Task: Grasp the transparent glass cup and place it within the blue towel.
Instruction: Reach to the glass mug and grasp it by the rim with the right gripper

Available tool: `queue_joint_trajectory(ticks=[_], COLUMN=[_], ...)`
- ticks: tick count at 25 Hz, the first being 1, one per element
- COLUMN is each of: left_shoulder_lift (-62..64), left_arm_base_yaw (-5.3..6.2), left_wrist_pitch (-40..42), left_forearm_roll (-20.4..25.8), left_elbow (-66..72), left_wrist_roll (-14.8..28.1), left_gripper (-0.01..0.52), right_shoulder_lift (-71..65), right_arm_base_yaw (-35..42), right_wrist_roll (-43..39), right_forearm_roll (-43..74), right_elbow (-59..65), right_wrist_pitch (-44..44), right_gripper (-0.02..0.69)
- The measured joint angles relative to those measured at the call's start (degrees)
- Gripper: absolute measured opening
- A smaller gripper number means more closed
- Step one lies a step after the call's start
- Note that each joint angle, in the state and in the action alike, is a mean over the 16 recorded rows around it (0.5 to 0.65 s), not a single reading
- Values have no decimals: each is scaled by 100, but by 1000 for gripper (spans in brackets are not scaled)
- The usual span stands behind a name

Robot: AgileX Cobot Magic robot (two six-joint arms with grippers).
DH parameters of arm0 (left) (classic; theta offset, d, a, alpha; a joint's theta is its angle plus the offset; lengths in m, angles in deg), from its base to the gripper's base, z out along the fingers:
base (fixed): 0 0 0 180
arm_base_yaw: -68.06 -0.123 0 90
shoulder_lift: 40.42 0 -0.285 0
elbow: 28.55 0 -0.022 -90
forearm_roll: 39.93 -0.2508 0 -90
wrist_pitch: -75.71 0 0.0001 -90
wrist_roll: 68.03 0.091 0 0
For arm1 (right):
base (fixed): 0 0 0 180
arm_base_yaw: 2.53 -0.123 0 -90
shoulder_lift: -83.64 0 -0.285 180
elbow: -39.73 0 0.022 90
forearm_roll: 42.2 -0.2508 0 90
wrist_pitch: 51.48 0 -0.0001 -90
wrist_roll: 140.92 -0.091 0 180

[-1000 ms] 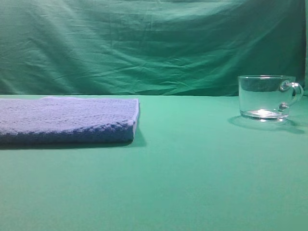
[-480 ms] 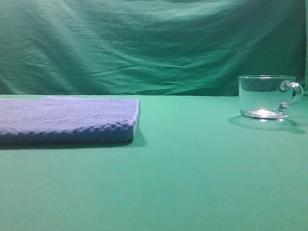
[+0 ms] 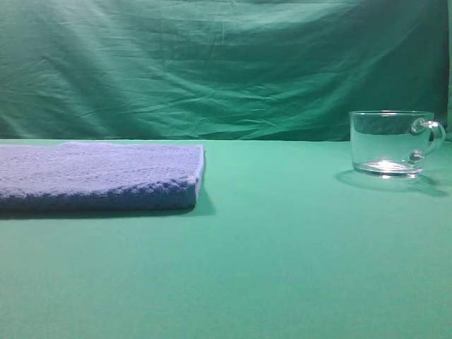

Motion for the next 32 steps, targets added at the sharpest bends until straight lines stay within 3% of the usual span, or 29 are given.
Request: queue_joint_trajectory(ticks=[9,13,16,26,29,32], left_shoulder_lift=[0,0,0,0,0,0], left_arm_base_yaw=[0,0,0,0,0,0], left_wrist_pitch=[0,0,0,0,0,0], left_forearm_roll=[0,0,0,0,0,0], left_elbow=[0,0,0,0,0,0], left_wrist_roll=[0,0,0,0,0,0], left_gripper=[0,0,0,0,0,0], right_shoulder_lift=[-2177,-3082,-3742,-5639,-6087,-6480], right_arm_base_yaw=[-289,-567,-800,-1311,-1357,-1377], right_wrist_roll=[525,774,962,1364,1399,1411], right_forearm_roll=[-15,-22,-26,-50,-59,-67], right_elbow=[-1426,-1952,-2274,-2909,-3055,-3179], right_wrist_pitch=[-1501,-2068,-2344,-2113,-1861,-1561], right_gripper=[2,37,114,494,546,533])
